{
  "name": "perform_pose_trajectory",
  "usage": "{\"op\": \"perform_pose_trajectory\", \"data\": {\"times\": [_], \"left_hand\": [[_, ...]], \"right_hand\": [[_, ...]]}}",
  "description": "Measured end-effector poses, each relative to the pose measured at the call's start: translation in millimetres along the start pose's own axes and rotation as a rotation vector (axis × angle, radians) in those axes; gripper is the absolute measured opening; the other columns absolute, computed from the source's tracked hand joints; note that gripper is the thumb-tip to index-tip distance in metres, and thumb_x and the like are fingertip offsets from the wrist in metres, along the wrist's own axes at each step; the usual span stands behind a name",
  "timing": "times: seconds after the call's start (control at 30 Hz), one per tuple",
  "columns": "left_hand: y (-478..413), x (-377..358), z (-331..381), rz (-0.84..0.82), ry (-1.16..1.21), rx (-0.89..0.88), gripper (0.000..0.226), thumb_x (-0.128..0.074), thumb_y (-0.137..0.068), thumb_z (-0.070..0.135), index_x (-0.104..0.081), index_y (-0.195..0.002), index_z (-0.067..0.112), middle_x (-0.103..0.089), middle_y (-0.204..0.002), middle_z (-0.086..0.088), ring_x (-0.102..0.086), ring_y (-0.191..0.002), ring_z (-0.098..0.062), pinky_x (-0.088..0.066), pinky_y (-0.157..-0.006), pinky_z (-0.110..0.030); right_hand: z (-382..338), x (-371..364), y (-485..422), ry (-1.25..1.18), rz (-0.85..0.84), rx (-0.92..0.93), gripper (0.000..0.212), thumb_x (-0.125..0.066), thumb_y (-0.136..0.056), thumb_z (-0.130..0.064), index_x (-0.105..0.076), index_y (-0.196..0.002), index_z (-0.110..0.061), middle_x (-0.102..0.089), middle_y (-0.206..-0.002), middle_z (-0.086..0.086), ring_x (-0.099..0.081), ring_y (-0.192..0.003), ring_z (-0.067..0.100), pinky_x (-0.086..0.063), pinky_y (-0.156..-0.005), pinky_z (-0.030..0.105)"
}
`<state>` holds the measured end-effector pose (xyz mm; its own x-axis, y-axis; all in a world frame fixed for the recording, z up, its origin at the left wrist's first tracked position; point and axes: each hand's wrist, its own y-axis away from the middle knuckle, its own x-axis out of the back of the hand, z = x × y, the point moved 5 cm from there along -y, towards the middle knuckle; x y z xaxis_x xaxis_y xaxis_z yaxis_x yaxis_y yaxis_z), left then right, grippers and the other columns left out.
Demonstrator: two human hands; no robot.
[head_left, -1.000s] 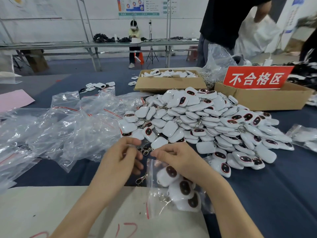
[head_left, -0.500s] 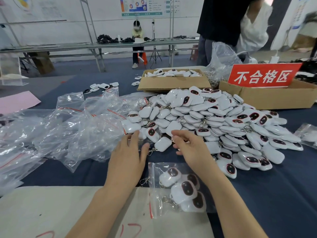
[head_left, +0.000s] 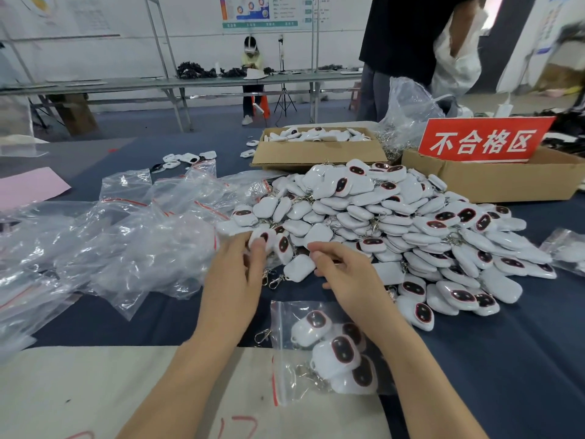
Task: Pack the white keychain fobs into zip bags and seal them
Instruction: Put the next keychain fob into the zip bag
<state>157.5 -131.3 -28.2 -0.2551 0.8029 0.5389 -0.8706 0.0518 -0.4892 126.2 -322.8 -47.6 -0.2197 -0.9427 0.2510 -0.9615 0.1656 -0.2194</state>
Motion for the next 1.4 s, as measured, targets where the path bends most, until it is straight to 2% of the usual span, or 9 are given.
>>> {"op": "perform_pose_trajectory", "data": {"times": [0.07,0.13,0.2,0.3,0.43,0.63,0.93,1.23,1.4], "left_hand": [[8.0,4.1,4.1,-0.059,0.156,-0.006,0.021,-0.043,-0.105,0.043,-0.063,-0.103,0.035,-0.065,-0.081,0.010,-0.059,-0.074,-0.008,-0.046,-0.068,-0.025],[16.4,3.6,8.4,-0.137,0.214,-0.015,0.021,-0.048,-0.105,0.037,-0.068,-0.113,0.035,-0.069,-0.085,0.014,-0.062,-0.079,-0.004,-0.046,-0.070,-0.016],[19.6,0.3,8.8,-0.156,0.291,0.043,0.026,-0.054,-0.102,0.032,-0.069,-0.123,0.031,-0.073,-0.095,0.018,-0.067,-0.087,0.000,-0.048,-0.077,-0.011],[19.8,-4.3,8.3,-0.171,0.465,0.160,0.026,-0.063,-0.097,0.029,-0.070,-0.122,0.026,-0.075,-0.097,0.017,-0.068,-0.090,0.002,-0.049,-0.080,-0.008],[19.4,-8.6,7.9,-0.279,0.543,0.174,0.023,-0.065,-0.098,0.025,-0.071,-0.120,0.026,-0.076,-0.106,0.015,-0.068,-0.104,-0.002,-0.050,-0.087,-0.011],[20.1,-13.4,3.8,-0.298,0.463,0.160,0.024,-0.061,-0.101,0.022,-0.069,-0.121,0.033,-0.074,-0.104,0.016,-0.067,-0.101,-0.001,-0.047,-0.085,-0.010],[24.1,-13.9,8.3,-0.248,0.242,0.071,0.026,-0.055,-0.102,0.010,-0.066,-0.114,0.030,-0.069,-0.104,0.016,-0.061,-0.095,0.003,-0.041,-0.079,-0.005],[25.2,-14.7,4.0,-0.240,0.233,0.114,0.030,-0.056,-0.101,0.006,-0.065,-0.106,0.034,-0.068,-0.093,0.016,-0.060,-0.086,0.005,-0.041,-0.072,-0.004],[25.1,-12.8,8.6,-0.252,0.285,0.101,0.027,-0.056,-0.102,0.012,-0.066,-0.111,0.036,-0.069,-0.103,0.021,-0.060,-0.099,0.007,-0.040,-0.080,-0.003]], "right_hand": [[-9.2,-4.4,0.5,-0.032,-0.053,0.059,0.016,-0.059,-0.098,-0.042,-0.066,-0.111,-0.048,-0.068,-0.105,-0.030,-0.066,-0.098,-0.002,-0.055,-0.089,0.029],[-16.6,-12.6,2.2,-0.038,-0.127,0.099,0.018,-0.063,-0.095,-0.041,-0.065,-0.112,-0.047,-0.069,-0.102,-0.028,-0.069,-0.086,0.001,-0.054,-0.076,0.019],[-16.0,-18.3,2.9,-0.053,-0.157,0.086,0.020,-0.068,-0.093,-0.035,-0.068,-0.113,-0.036,-0.072,-0.092,-0.021,-0.071,-0.074,0.006,-0.053,-0.067,0.016],[-8.1,-18.8,2.4,-0.088,-0.164,0.020,0.019,-0.071,-0.092,-0.027,-0.067,-0.111,-0.025,-0.074,-0.084,-0.012,-0.072,-0.074,0.008,-0.055,-0.068,0.019],[-0.8,-20.5,3.1,-0.106,-0.202,-0.038,0.016,-0.070,-0.092,-0.026,-0.065,-0.107,-0.026,-0.077,-0.084,-0.010,-0.073,-0.079,0.007,-0.055,-0.069,0.017],[2.6,-18.5,0.8,-0.169,-0.160,-0.068,0.018,-0.070,-0.092,-0.026,-0.070,-0.108,-0.019,-0.076,-0.092,-0.001,-0.074,-0.083,0.012,-0.058,-0.070,0.020],[1.0,-20.6,6.5,-0.139,-0.165,-0.010,0.014,-0.075,-0.088,-0.022,-0.072,-0.100,-0.029,-0.076,-0.091,-0.006,-0.073,-0.085,0.013,-0.061,-0.079,0.030],[-1.6,-20.0,9.0,-0.027,-0.151,0.023,0.012,-0.077,-0.087,-0.024,-0.073,-0.098,-0.025,-0.075,-0.093,-0.011,-0.070,-0.089,0.004,-0.055,-0.084,0.021],[-1.2,-20.6,9.4,-0.108,-0.156,-0.008,0.011,-0.074,-0.090,-0.021,-0.071,-0.098,-0.028,-0.075,-0.093,-0.010,-0.073,-0.085,0.010,-0.059,-0.081,0.027]]}}
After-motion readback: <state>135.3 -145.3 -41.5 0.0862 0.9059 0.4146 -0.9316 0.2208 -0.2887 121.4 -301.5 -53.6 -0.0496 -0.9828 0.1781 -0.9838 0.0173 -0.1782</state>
